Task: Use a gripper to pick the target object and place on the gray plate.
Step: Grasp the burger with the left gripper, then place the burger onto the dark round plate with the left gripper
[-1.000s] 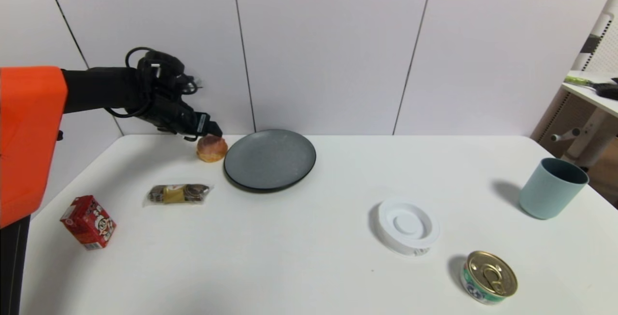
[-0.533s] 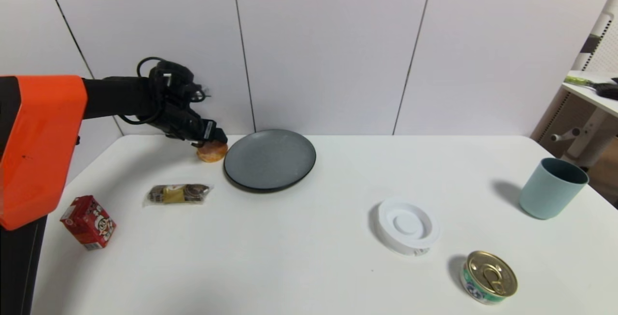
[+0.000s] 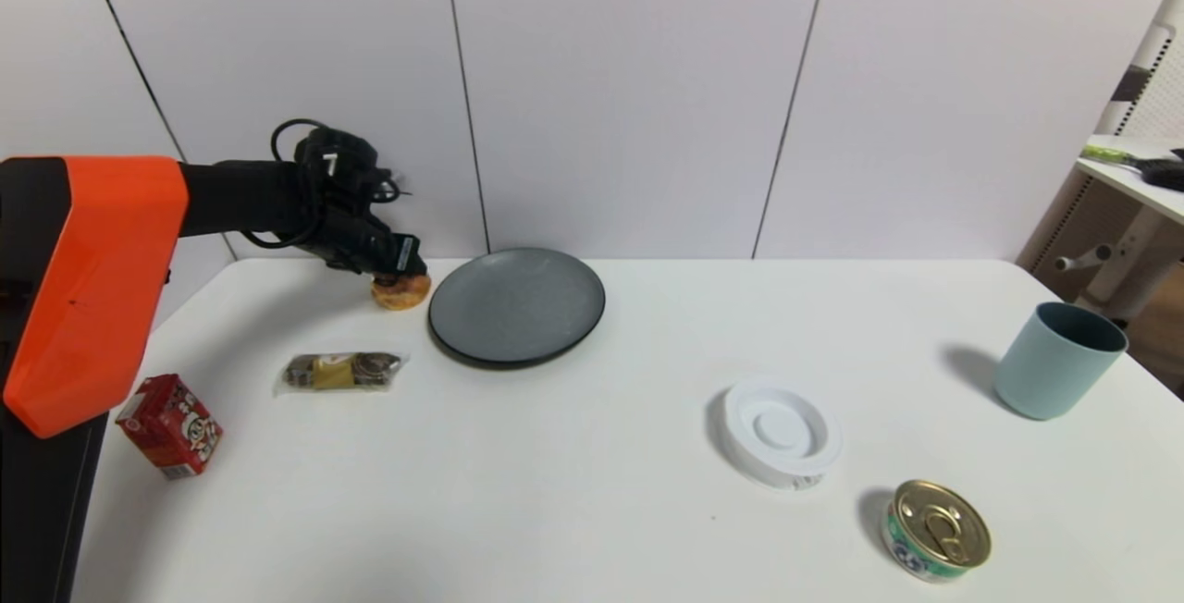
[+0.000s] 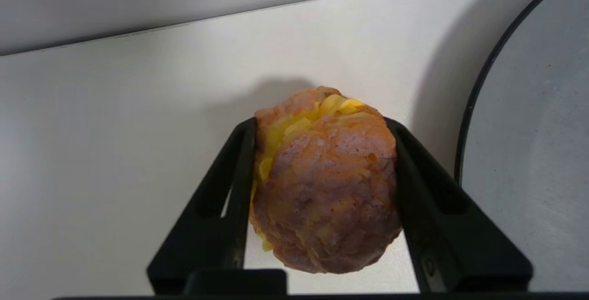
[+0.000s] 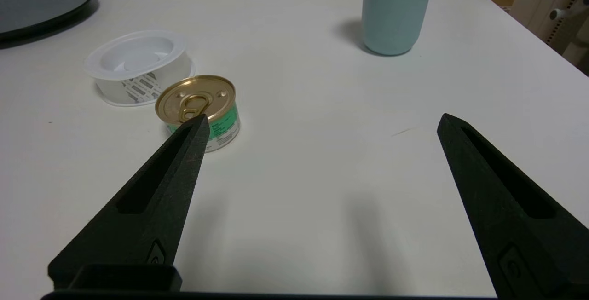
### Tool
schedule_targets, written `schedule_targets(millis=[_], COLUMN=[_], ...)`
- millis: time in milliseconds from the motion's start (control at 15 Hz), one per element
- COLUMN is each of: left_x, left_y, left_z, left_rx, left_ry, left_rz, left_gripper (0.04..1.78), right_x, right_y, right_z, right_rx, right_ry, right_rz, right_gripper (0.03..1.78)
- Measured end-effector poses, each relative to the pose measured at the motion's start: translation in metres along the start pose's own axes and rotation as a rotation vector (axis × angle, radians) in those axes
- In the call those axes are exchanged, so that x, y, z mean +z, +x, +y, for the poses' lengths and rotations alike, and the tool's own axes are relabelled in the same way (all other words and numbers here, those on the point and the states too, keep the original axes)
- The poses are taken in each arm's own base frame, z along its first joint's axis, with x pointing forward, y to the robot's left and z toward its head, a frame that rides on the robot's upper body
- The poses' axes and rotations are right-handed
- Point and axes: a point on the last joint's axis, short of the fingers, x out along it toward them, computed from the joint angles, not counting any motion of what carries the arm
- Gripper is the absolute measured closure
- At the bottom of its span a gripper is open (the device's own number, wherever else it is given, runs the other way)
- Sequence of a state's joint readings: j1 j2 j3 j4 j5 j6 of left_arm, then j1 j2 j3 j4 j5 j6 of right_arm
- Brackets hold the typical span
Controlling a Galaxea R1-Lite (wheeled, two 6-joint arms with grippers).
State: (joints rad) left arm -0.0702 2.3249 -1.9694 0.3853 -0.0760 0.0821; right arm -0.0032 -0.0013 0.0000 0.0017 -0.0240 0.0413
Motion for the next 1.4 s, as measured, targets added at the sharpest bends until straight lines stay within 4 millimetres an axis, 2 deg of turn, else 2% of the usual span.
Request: schedule_targets(millis=[133,467,533,600,800,1000,1133,1267,1400], left_x=[-0.001,0.001,0.004,0.008,0.025,0.042,0.048,0.05,0.049], left_y=[0.002,-0.002,-0.007,-0.015,-0.054,-0.101,-0.124,-0.138,-0.141], left_z=[0.0,0.0,-0.001,-0.001,-0.009,-0.029,-0.05,-0.072,-0.095], left_rx=[-0.001,-0.03,-0.033,-0.035,-0.039,-0.067,-0.106,-0.154,-0.2], left_ry=[0.0,0.015,0.017,0.02,0.037,0.07,0.095,0.128,0.159], left_rz=[0.005,-0.011,-0.021,-0.035,-0.115,-0.212,-0.253,-0.277,-0.281], left_gripper=[1.05,1.1,1.18,1.29,1.3,1.31,1.31,1.31,1.31], right_x=[0.0,0.0,0.0,0.0,0.0,0.0,0.0,0.0,0.0], right_y=[0.0,0.0,0.0,0.0,0.0,0.0,0.0,0.0,0.0], right_z=[0.0,0.0,0.0,0.0,0.0,0.0,0.0,0.0,0.0], right_rx=[0.0,0.0,-0.001,0.0,0.0,0.0,0.0,0.0,0.0], right_ry=[0.0,0.0,0.0,0.0,0.0,0.0,0.0,0.0,0.0], right_rz=[0.0,0.0,0.0,0.0,0.0,0.0,0.0,0.001,0.0], right_gripper=[0.1,0.1,0.1,0.1,0.1,0.1,0.1,0.1,0.1])
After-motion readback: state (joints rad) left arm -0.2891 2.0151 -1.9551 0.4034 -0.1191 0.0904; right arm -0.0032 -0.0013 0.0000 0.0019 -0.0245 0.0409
